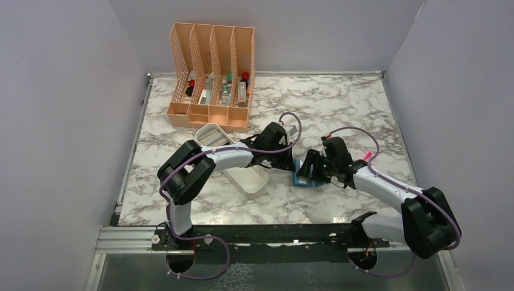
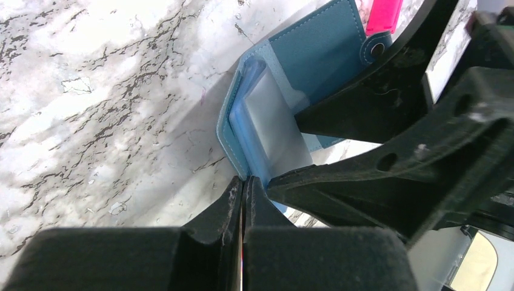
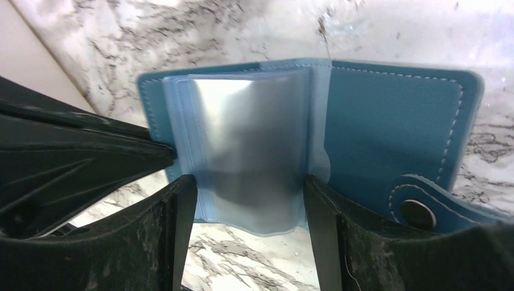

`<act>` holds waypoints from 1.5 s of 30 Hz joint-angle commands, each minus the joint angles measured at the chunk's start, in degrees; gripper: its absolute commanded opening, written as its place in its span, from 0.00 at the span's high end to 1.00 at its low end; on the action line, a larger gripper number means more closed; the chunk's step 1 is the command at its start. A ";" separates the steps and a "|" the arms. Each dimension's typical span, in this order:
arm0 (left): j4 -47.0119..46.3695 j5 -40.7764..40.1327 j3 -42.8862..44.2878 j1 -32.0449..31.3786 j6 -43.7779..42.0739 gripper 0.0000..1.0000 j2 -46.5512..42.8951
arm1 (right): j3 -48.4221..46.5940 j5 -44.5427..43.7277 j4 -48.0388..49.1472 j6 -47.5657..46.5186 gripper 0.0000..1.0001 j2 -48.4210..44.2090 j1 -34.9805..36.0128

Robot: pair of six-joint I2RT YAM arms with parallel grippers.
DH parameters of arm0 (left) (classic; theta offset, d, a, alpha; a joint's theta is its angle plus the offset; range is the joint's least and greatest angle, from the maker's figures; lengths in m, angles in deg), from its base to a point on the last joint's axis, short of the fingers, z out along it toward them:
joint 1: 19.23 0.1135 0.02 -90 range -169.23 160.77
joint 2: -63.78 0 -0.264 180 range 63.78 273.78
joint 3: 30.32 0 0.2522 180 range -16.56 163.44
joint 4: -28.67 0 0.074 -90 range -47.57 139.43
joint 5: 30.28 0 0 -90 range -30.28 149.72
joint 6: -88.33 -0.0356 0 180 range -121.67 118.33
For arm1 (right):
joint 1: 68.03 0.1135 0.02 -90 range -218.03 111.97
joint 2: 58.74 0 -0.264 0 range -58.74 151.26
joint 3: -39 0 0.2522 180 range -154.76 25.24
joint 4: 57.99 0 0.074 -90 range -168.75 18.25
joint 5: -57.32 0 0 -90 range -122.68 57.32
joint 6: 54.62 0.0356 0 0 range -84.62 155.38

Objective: Put the credit cards into the card holder

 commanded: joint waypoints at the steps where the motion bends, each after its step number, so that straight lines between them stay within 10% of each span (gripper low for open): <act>1: 0.36 0.39 -0.84 -0.31 -0.16 1.00 -2.67 | 2.47 -0.62 2.53 0.79 0.32 0.38 0.48; 9: 0.39 -0.06 -1.68 -0.31 -0.16 1.00 -2.85 | 2.54 -3.91 1.16 0.48 0.46 0.34 0.49; 34: 4.22 -2.73 0.09 -0.30 -2.55 1.00 -2.17 | -7.38 -31.96 -17.40 4.33 0.39 1.08 0.49; 45: 5.12 -3.25 1.00 -0.30 -3.59 1.00 -1.93 | -8.53 -29.54 -18.11 4.15 0.45 6.11 0.49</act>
